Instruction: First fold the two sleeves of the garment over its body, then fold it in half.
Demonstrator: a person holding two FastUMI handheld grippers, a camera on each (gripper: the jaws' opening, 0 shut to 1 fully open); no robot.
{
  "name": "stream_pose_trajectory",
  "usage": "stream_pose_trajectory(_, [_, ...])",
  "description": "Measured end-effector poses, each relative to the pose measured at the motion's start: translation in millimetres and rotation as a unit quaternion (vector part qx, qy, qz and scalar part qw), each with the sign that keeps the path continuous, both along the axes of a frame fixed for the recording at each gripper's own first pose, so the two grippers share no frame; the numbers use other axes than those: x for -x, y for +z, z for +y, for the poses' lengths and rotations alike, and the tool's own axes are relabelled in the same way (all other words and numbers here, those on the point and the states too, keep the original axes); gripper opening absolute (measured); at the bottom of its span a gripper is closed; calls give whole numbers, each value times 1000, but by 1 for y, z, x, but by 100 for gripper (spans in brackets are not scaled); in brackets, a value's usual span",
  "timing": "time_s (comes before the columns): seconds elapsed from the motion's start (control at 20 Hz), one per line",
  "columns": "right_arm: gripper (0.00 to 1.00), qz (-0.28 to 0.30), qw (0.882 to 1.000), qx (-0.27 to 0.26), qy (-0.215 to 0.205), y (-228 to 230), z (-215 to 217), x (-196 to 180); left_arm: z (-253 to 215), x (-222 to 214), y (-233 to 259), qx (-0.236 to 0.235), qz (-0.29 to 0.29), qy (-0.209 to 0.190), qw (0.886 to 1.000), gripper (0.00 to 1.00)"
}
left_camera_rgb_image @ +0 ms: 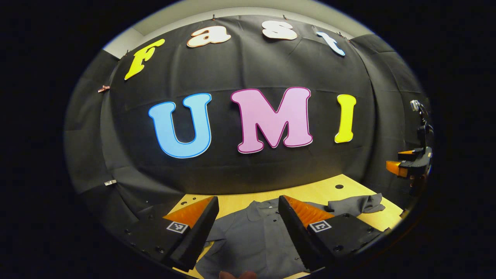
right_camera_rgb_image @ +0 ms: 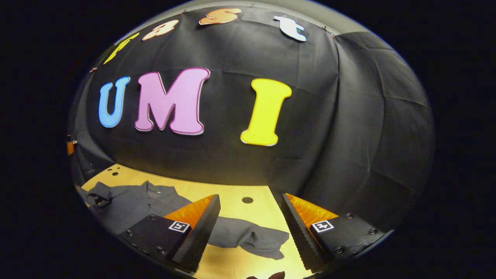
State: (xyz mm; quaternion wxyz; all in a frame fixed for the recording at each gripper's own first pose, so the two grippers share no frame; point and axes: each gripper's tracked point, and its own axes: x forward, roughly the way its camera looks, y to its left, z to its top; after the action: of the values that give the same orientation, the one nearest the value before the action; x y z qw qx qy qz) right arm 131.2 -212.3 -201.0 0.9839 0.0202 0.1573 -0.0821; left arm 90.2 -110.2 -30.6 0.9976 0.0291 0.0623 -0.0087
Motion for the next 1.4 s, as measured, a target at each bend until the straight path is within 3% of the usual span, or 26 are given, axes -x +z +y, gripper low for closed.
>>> stream_pose_trajectory(0.4, [98, 118, 989, -65, -58, -148, -63, -27, -20, -6, -21, 1, 36, 9, 999, 98])
stream_pose_trajectory(0.7, [98, 192, 973, -103, -77, -242, -75, -32, -12, -7, -36, 2, 64, 34, 997, 97])
stream_pose_trajectory(0.95, [98, 223, 966, -113, -67, -279, -61, -35, -4, -9, -43, -10, 77, 49, 996, 97])
stream_pose_trajectory(1.1, [100, 256, 961, -93, -45, -301, -49, -26, -2, -7, -47, -14, 82, 54, 995, 97])
stream_pose_trajectory(1.3, [97, 230, 966, -105, -54, -294, -55, -34, 3, -3, -47, -15, 85, 62, 994, 97])
stream_pose_trajectory(1.4, [46, 224, 967, -110, -51, -293, -60, -39, 6, 3, -46, -11, 84, 64, 994, 98])
